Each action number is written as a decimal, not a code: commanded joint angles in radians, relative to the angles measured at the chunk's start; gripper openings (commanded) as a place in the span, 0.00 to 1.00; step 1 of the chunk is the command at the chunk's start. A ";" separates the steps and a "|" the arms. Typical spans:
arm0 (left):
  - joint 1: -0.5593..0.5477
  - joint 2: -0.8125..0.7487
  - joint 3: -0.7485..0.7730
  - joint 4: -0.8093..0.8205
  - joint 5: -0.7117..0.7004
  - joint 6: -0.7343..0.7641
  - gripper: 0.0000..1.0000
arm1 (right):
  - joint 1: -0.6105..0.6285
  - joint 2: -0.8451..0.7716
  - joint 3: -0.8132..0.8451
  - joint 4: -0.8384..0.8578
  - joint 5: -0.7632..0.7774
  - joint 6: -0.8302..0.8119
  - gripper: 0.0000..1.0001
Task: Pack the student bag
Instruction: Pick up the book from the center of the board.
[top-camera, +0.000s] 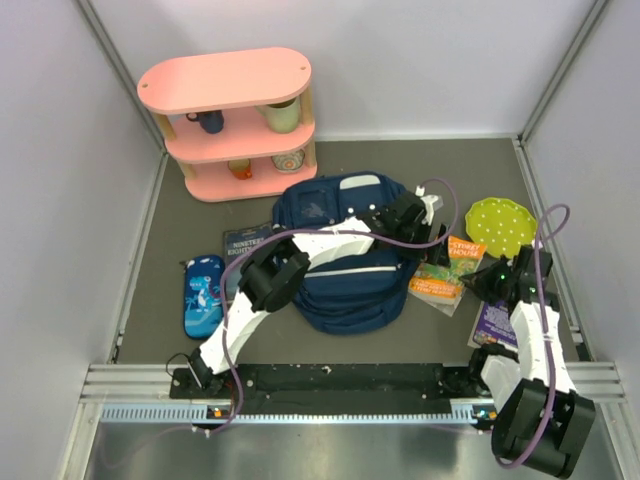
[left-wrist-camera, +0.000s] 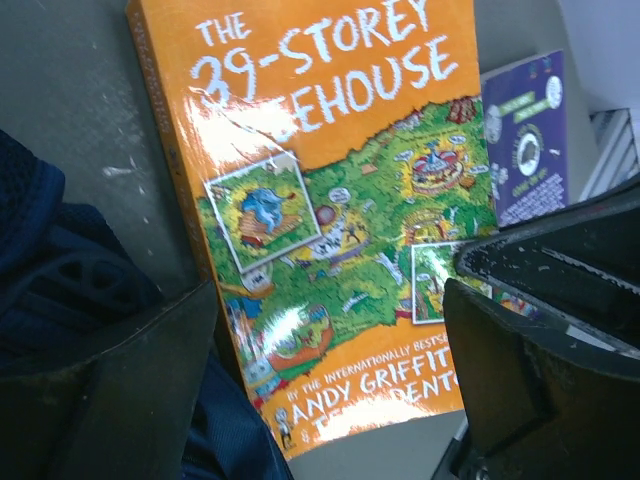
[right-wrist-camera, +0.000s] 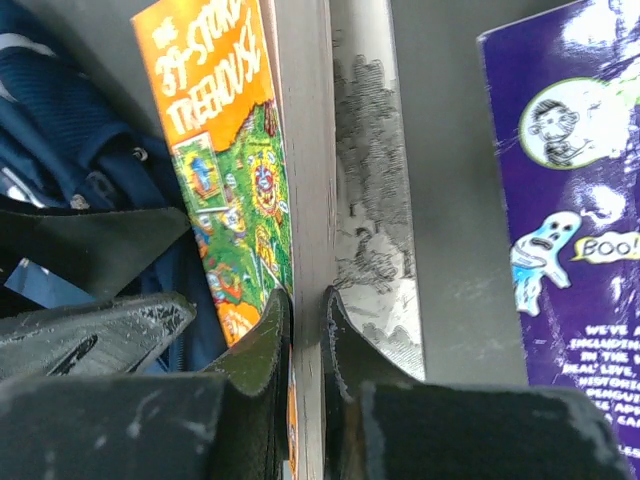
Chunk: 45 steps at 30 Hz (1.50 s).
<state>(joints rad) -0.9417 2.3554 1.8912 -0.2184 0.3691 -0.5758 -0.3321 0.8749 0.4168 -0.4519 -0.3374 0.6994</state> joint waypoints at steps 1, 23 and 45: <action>0.012 -0.197 -0.043 0.033 -0.015 0.019 0.99 | 0.010 -0.082 0.094 -0.071 -0.063 0.028 0.00; 0.142 -0.547 -0.426 0.282 0.079 -0.019 0.99 | 0.010 -0.251 0.365 -0.160 -0.334 -0.028 0.00; 0.193 -0.544 -0.610 0.978 0.401 -0.385 0.83 | 0.054 -0.246 0.237 0.211 -0.736 0.078 0.00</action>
<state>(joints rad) -0.7570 1.8606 1.2991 0.6327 0.7319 -0.9356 -0.2878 0.6201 0.6353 -0.3538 -1.0023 0.7708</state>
